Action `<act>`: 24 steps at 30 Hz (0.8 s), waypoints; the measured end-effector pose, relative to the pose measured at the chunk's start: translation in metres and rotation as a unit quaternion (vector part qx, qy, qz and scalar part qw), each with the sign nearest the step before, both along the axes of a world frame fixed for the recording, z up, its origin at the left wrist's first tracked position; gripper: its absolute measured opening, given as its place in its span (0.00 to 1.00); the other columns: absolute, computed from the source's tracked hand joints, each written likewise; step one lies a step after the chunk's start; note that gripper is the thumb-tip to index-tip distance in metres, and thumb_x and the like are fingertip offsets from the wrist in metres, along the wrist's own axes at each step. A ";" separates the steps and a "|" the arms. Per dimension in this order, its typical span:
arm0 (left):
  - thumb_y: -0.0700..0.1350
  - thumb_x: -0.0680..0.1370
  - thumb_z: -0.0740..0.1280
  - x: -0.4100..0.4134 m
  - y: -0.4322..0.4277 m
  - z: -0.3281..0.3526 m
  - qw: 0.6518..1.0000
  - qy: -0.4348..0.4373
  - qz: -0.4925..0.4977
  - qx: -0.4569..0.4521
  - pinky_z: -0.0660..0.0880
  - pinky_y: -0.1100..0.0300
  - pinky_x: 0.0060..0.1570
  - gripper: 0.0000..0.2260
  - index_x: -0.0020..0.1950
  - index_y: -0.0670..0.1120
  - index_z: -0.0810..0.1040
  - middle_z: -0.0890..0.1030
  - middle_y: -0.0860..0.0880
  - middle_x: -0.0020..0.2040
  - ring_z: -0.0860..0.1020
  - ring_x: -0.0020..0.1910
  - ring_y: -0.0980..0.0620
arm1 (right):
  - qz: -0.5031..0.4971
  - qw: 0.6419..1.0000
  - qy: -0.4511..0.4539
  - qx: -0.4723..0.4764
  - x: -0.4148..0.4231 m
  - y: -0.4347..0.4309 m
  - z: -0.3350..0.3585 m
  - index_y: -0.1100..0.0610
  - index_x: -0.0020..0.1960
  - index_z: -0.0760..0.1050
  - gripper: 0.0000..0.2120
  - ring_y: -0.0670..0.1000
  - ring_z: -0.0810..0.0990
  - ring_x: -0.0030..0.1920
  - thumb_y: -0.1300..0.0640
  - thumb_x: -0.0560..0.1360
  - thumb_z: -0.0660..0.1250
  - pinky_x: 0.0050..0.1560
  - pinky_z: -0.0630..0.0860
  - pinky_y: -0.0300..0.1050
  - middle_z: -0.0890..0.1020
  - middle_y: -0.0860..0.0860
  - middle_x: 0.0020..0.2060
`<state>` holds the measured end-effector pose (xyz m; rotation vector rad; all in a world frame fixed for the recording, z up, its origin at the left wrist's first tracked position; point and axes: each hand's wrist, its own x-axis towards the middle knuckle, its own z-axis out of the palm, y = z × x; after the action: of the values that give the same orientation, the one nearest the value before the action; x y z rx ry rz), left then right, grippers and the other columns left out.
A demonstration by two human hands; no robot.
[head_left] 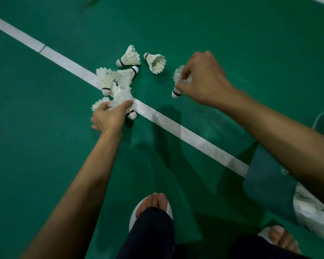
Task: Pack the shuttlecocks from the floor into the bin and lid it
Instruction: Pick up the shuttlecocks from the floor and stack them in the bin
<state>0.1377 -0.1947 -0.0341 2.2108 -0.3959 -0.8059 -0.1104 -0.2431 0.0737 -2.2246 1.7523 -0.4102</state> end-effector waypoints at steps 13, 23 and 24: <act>0.57 0.63 0.80 -0.196 0.113 0.139 0.876 -0.017 -0.425 -0.225 0.79 0.62 0.55 0.21 0.54 0.56 0.85 0.72 0.49 0.64 0.79 0.60 0.52 | -0.269 0.931 -0.245 -0.022 -0.157 0.129 0.097 0.65 0.38 0.83 0.15 0.50 0.66 0.32 0.51 0.69 0.72 0.33 0.63 0.43 0.72 0.59 0.29; 0.55 0.60 0.79 -0.338 0.166 0.179 0.654 -0.094 -0.729 -0.177 0.79 0.52 0.56 0.26 0.58 0.54 0.84 0.69 0.49 0.63 0.77 0.55 0.50 | -0.477 0.869 -0.083 0.098 -0.324 0.299 0.091 0.69 0.44 0.82 0.12 0.59 0.84 0.36 0.59 0.70 0.70 0.35 0.79 0.51 0.84 0.66 0.37; 0.53 0.61 0.80 -0.349 0.170 0.175 0.653 -0.101 -0.732 -0.165 0.79 0.51 0.56 0.26 0.59 0.55 0.83 0.69 0.49 0.63 0.77 0.54 0.49 | -0.491 0.862 -0.064 0.110 -0.331 0.309 0.083 0.68 0.42 0.83 0.10 0.62 0.85 0.40 0.60 0.70 0.69 0.37 0.81 0.54 0.84 0.67 0.37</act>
<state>-0.2111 -0.0244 0.1414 1.2146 -2.3741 -1.0486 -0.4414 0.0656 0.1563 -0.9679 2.5706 -0.4923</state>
